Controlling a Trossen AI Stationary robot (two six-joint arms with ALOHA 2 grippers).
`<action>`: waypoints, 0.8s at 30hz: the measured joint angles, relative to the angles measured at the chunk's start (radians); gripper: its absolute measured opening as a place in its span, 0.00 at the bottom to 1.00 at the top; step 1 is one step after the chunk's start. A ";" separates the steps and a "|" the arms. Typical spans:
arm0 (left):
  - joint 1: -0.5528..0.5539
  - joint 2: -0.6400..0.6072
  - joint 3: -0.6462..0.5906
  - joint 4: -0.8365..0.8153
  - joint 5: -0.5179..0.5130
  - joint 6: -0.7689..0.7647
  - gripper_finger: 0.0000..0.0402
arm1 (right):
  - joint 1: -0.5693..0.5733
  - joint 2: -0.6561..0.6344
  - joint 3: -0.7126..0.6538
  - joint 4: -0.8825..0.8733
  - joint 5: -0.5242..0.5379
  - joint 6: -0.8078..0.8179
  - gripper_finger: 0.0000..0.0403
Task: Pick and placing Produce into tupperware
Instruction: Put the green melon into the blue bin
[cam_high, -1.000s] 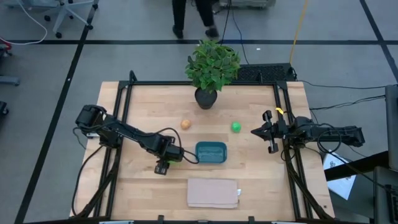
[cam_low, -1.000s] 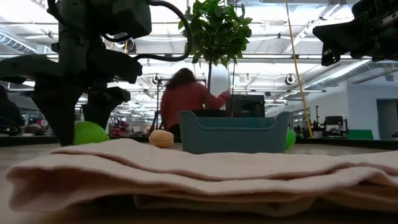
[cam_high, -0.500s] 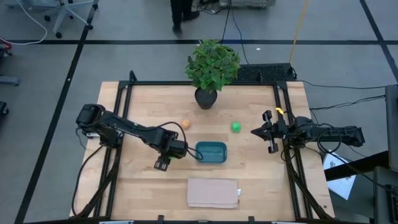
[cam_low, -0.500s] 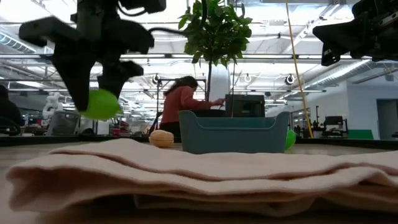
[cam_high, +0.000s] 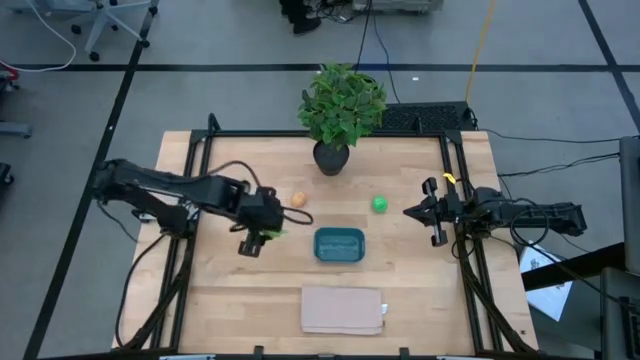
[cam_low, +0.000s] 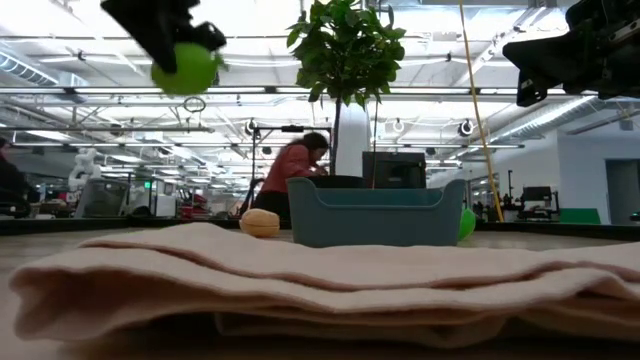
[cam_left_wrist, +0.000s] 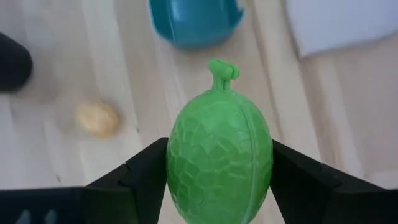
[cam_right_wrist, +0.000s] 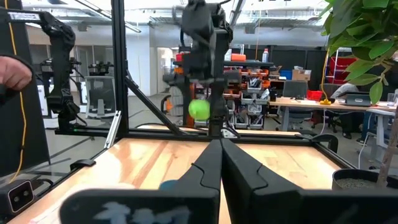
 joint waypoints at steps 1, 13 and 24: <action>0.000 -0.019 0.000 0.005 0.000 0.006 0.60 | 0.000 0.000 0.000 0.000 0.000 0.000 0.00; 0.012 -0.203 -0.099 0.222 0.003 0.003 0.60 | 0.000 0.000 0.000 -0.002 0.000 0.000 0.00; 0.053 -0.155 -0.145 0.417 -0.006 -0.070 0.60 | 0.000 0.000 0.000 0.004 0.000 0.001 0.00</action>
